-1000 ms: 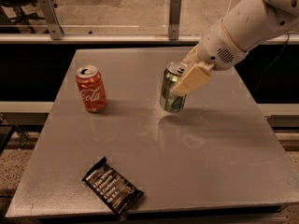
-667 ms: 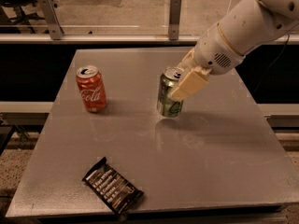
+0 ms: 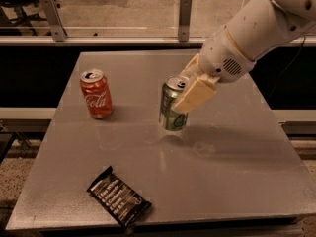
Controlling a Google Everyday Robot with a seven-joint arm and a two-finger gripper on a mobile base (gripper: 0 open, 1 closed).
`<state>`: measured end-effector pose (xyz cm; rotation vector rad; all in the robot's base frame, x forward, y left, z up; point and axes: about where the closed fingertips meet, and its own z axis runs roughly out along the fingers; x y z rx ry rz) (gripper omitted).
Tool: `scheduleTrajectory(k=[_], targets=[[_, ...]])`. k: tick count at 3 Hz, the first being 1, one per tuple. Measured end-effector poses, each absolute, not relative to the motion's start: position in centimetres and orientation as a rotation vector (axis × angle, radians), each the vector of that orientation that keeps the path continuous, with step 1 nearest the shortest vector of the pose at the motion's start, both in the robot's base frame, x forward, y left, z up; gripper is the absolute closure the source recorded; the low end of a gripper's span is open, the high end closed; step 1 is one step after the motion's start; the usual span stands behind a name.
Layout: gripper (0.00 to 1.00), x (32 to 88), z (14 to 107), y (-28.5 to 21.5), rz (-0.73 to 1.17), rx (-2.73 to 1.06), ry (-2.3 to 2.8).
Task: Move green can near rxbar chocolate
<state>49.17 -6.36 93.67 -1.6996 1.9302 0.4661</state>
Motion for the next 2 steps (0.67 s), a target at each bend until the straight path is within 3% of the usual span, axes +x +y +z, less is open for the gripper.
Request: scheduleTrajectory(k=[2], targets=[[1.0, 44.4, 92.1, -2.7, 0.552, -1.869, 1.855]])
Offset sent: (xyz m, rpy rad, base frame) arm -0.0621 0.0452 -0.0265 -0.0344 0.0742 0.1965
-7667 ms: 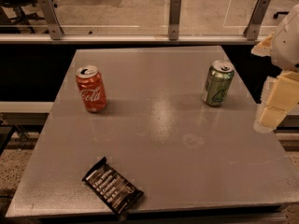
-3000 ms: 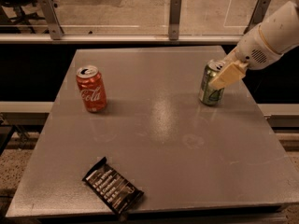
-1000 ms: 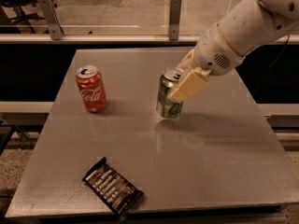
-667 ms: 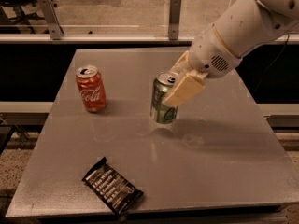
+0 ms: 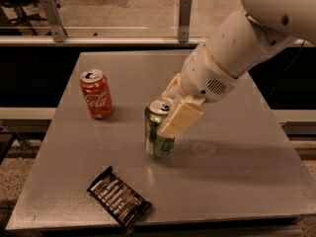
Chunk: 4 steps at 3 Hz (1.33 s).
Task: Move green can near rxbar chocolate
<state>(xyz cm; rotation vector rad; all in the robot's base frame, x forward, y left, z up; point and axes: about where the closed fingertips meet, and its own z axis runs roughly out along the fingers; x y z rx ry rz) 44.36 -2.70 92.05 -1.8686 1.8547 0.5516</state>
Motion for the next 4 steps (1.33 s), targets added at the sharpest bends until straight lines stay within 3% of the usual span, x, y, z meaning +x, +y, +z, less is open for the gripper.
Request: scheduleTrajectory(k=[3, 4], targets=[[1.0, 40.5, 90.8, 0.5, 0.594, -2.003, 1.751], [0.83, 40.0, 90.4, 0.8, 0.582, -2.02, 1.741]])
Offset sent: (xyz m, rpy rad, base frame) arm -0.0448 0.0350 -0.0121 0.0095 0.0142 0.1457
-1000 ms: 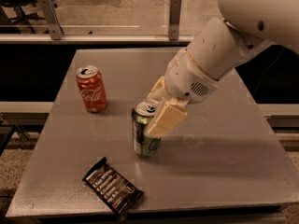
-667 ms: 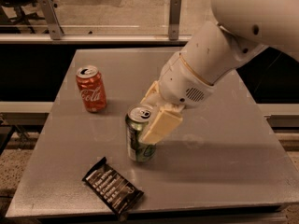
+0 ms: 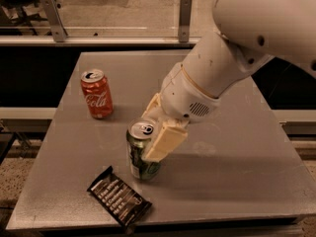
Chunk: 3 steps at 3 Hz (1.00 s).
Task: Move green can near rxbar chocolate
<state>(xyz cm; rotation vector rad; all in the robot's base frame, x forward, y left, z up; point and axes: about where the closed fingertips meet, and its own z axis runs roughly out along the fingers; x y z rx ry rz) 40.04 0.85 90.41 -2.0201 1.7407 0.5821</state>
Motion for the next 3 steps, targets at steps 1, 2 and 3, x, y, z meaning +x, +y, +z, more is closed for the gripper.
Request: scheduleTrajectory(k=[1, 2, 3], targets=[[0.6, 39.76, 90.35, 1.03, 0.565, -2.023, 1.715], [0.36, 39.68, 90.46, 1.14, 0.561, -2.026, 1.712], [0.13, 39.6, 90.58, 1.26, 0.557, -2.029, 1.708]])
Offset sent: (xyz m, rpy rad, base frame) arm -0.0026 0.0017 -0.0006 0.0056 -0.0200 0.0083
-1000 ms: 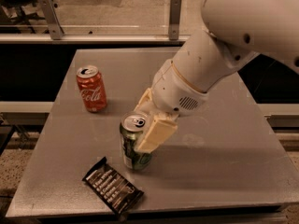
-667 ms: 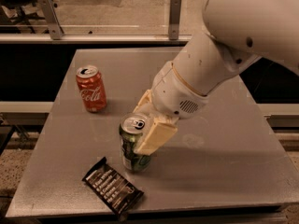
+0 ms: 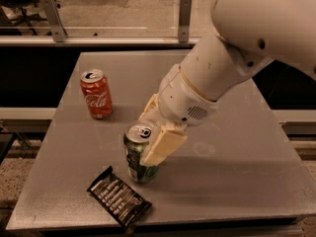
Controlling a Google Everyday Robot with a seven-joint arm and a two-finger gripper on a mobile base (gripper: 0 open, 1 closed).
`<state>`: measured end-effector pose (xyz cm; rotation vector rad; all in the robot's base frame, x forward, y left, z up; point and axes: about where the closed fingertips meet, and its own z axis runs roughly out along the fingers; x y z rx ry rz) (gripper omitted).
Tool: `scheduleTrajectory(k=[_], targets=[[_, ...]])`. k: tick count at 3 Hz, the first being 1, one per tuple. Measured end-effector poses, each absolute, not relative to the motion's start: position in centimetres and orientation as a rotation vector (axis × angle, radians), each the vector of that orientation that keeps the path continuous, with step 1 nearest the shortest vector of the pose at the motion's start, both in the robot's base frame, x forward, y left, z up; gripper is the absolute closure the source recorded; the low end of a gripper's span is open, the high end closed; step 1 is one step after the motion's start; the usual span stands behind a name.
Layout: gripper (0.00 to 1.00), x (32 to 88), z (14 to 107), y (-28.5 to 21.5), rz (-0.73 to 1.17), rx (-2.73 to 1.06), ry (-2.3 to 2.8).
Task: Move green can near rxbar chocolate
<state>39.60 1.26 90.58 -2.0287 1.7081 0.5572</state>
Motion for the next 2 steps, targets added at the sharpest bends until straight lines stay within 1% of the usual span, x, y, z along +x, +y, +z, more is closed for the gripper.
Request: scheduleTrajectory(k=[1, 2], targets=[[0.0, 39.51, 90.69, 1.38, 0.553, -2.031, 1.705], [0.0, 39.51, 90.69, 1.38, 0.553, -2.031, 1.705]])
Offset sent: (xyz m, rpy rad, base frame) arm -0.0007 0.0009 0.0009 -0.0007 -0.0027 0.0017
